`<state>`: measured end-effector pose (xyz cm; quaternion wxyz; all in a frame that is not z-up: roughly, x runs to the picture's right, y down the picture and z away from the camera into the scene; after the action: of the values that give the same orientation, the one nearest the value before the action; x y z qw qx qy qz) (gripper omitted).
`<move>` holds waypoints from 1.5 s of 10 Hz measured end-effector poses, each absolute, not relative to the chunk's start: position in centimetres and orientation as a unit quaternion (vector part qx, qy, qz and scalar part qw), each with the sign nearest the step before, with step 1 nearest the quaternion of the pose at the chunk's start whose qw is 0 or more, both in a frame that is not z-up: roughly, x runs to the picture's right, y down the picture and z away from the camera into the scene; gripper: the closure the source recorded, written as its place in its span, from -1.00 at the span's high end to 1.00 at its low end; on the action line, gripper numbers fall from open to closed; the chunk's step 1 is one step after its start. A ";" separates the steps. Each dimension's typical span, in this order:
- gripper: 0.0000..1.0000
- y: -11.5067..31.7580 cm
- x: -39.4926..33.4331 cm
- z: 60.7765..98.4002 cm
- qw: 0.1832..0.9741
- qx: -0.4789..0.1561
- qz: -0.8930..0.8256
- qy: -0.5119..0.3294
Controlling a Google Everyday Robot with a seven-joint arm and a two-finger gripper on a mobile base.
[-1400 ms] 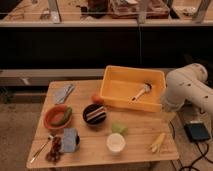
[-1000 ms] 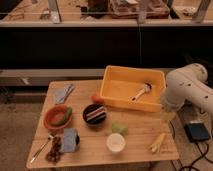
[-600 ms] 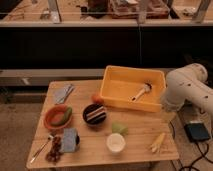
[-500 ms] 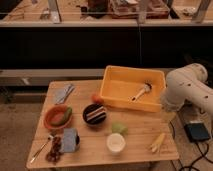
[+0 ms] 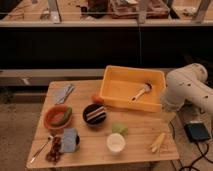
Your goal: Place brush in table surface
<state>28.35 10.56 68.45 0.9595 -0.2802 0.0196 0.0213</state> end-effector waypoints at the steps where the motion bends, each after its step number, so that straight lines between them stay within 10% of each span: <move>1: 0.30 10.6 28.4 68.5 0.959 -0.280 0.021 0.020; 15: 0.30 9.0 28.4 69.0 0.967 -0.253 0.002 0.006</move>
<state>28.41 9.05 68.96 0.9673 -0.2535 0.0056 0.0016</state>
